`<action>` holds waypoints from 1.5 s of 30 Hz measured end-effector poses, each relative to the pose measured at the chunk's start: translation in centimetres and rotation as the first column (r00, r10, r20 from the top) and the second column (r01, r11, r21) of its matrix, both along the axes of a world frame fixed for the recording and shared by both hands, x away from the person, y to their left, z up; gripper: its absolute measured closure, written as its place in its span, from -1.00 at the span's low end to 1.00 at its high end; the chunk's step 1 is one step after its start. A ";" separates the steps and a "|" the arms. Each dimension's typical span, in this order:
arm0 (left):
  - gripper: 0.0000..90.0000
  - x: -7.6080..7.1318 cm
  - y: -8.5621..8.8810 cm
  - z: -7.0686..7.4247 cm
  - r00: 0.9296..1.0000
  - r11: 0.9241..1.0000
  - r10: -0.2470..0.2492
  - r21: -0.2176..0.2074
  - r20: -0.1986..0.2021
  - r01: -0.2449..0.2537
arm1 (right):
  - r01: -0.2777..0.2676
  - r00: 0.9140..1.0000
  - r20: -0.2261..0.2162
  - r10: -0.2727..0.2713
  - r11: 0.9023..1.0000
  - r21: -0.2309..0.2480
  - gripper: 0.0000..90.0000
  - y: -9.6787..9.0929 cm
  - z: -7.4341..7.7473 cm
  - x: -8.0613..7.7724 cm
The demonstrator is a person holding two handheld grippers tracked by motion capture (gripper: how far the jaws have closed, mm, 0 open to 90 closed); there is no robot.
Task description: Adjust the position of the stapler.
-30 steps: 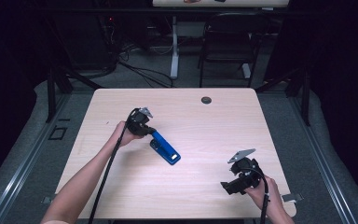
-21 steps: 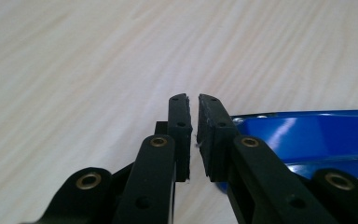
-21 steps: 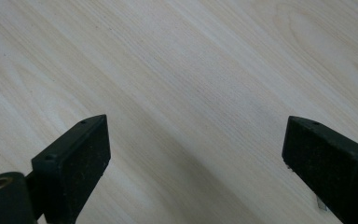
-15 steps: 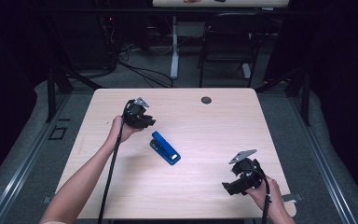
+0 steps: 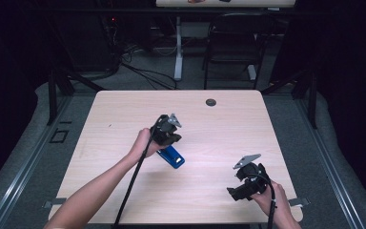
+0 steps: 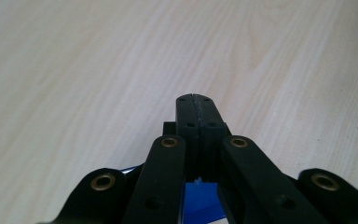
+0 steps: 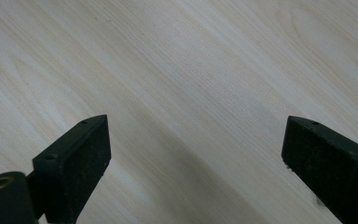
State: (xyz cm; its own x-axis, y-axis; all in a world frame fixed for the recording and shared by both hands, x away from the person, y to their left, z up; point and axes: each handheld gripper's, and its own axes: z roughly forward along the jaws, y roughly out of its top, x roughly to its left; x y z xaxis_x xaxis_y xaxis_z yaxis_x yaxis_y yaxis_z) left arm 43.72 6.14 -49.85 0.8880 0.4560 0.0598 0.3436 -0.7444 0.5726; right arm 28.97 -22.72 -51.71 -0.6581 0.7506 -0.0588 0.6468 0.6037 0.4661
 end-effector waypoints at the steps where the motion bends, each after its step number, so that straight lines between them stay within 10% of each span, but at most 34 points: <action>1: 1.00 -0.2 -0.3 -0.3 1.000 1.000 -0.003 0.008 -0.003 0.003 | 0.000 1.000 0.000 0.000 1.000 0.000 -0.83 0.0 0.0 0.0; 15: 0.99 -1.0 -1.7 -3.7 0.996 0.995 -0.009 0.097 -0.090 0.018 | -0.005 1.000 -0.011 0.005 1.000 -0.002 -0.82 -0.1 -0.2 0.1; 45: 1.00 -3.0 -0.9 -3.9 0.990 0.993 0.030 0.118 -0.136 -0.014 | -0.012 1.000 -0.013 0.012 1.000 -0.022 -0.82 0.0 -0.2 -0.4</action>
State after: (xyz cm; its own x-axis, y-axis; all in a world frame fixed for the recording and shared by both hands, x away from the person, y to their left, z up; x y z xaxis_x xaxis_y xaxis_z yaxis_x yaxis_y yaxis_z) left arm 40.68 5.21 -53.75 0.8814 0.4723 -0.0085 0.4299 -0.7946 0.4287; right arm 28.58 -22.76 -51.93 -0.6679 0.7413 -0.0668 0.6453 0.6214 0.4443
